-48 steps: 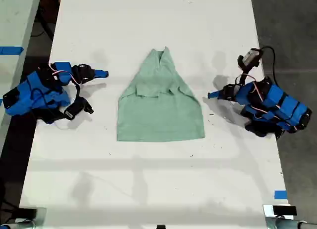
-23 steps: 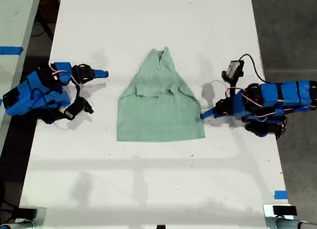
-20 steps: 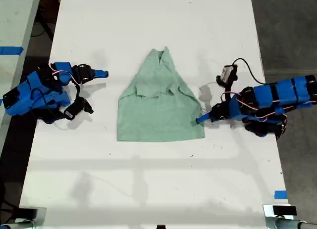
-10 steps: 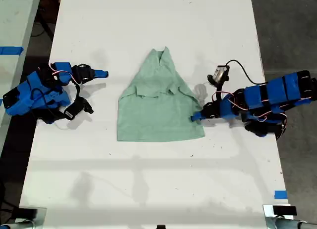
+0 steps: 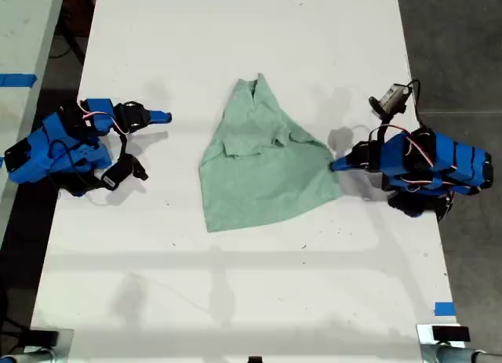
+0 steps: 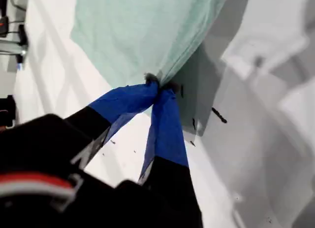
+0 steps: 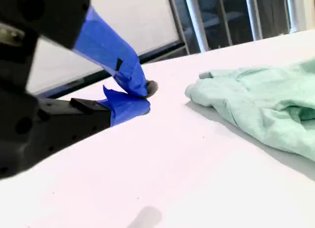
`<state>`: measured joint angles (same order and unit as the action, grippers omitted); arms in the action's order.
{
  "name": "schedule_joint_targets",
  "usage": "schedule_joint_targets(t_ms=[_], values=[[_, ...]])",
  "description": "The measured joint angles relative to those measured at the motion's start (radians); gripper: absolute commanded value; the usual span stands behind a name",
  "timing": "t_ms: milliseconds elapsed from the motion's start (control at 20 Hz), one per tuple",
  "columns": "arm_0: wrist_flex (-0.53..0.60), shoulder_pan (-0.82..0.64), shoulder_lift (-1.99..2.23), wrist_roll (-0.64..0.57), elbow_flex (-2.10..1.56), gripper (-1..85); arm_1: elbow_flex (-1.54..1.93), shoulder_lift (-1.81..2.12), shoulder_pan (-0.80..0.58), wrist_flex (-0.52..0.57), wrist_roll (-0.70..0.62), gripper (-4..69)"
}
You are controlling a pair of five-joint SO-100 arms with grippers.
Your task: Fold t shirt
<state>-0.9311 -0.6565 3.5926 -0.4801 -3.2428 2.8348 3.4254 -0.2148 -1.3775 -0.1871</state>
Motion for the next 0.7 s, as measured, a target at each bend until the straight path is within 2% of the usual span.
schedule_joint_targets(t_ms=[150,300,400,700], values=[[0.000,0.000,0.000,0.000,0.000,-0.1,-0.107,-0.258,0.002,0.124,-0.046,0.6],[0.000,0.000,0.000,0.000,0.000,-0.1,-0.321,-0.643,0.058,0.290,-0.104,0.6],[0.000,0.000,0.000,0.000,0.000,-0.1,-0.494,-0.928,0.112,0.364,-0.133,0.6],[0.000,0.000,0.000,0.000,0.000,-0.1,-1.055,-1.717,0.206,0.413,-0.207,0.6]])
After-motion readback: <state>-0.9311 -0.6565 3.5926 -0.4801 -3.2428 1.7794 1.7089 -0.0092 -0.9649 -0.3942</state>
